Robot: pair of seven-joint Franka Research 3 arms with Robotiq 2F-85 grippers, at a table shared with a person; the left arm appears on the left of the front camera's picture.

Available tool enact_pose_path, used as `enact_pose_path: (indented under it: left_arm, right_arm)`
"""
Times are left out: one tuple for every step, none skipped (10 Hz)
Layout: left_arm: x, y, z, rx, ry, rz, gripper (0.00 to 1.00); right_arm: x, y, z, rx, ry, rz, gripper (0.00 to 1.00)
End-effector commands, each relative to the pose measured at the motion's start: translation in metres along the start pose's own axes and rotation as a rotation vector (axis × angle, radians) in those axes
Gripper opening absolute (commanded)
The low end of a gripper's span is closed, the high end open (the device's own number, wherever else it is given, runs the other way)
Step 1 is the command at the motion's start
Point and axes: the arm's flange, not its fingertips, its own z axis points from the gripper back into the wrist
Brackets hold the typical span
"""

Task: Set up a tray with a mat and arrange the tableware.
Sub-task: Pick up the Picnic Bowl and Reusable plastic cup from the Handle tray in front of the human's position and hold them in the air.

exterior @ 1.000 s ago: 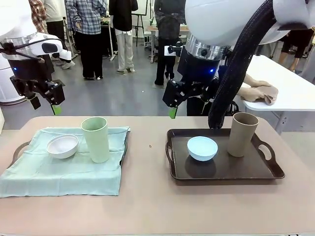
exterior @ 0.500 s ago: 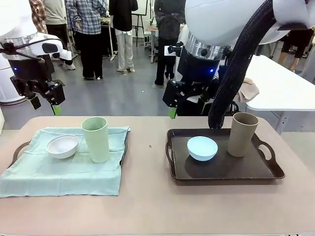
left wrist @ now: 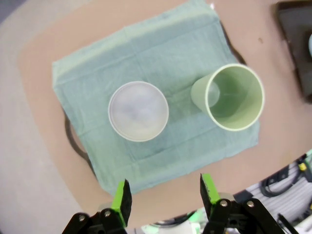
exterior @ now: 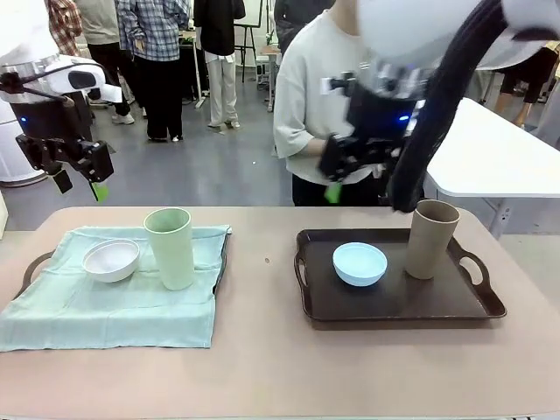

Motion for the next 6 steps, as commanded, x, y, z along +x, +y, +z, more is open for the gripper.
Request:
enact_pose_path:
  left_arm:
    - [0.01,0.03,0.009,-0.182,-0.005,-0.002,0.75]
    - [0.011,0.044,0.015,-0.259,-0.019,-0.017,0.75]
    - [0.011,0.059,0.018,-0.325,-0.023,-0.012,0.75]
    - [0.004,0.076,0.022,-0.373,-0.02,0.002,0.75]
    - [0.0,0.089,0.021,-0.384,-0.024,0.013,0.75]
    - [-0.002,0.101,0.022,-0.404,-0.027,0.03,0.75]
  right_arm:
    - [-0.027,-0.086,0.012,0.06,-0.014,-0.181,1.0]
    - [-0.047,-0.122,0.026,0.115,-0.056,-0.241,1.0]
    - [-0.07,-0.155,0.043,0.162,-0.11,-0.285,1.0]
    - [-0.1,-0.189,0.058,0.204,-0.145,-0.331,1.0]
    - [-0.121,-0.216,0.068,0.21,-0.162,-0.348,1.0]
    - [-0.138,-0.237,0.078,0.232,-0.191,-0.366,1.0]
